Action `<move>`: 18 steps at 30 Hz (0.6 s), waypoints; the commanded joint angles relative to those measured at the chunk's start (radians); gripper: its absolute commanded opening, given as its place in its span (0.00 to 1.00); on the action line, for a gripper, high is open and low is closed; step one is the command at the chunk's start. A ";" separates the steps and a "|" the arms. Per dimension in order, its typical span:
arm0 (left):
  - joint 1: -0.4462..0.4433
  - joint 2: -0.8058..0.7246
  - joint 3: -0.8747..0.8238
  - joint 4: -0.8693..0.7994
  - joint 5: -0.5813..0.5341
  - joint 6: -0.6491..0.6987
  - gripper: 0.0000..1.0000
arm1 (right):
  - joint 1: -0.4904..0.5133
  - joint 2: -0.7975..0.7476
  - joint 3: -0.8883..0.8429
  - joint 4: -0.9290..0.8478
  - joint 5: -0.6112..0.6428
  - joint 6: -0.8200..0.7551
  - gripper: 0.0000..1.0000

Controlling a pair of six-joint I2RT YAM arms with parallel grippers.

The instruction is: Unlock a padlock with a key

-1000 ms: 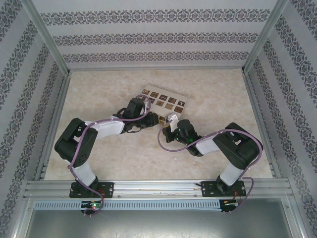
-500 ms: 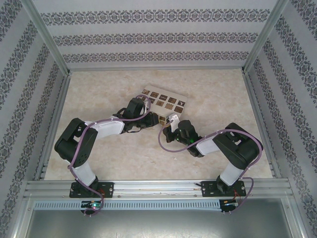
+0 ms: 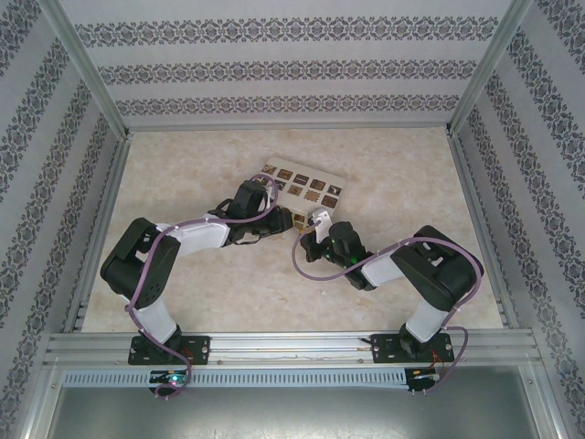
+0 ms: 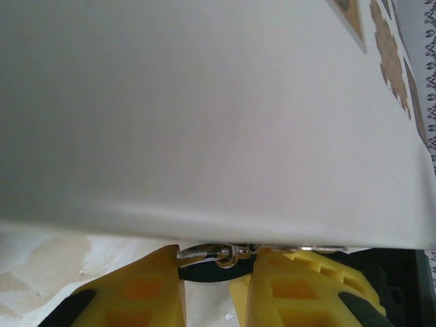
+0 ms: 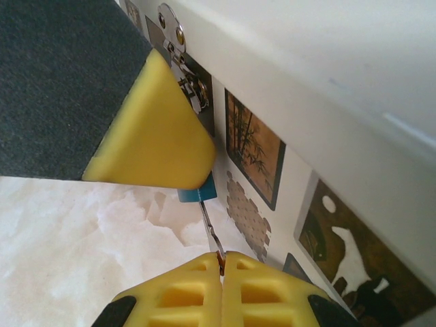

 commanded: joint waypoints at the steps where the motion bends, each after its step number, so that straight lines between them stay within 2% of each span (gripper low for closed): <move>1: -0.017 -0.047 0.000 0.029 0.034 -0.012 0.22 | 0.000 0.019 0.030 0.082 -0.004 0.017 0.00; 18: -0.018 -0.050 -0.010 0.035 0.048 -0.016 0.22 | 0.001 0.057 0.118 0.132 -0.051 0.008 0.00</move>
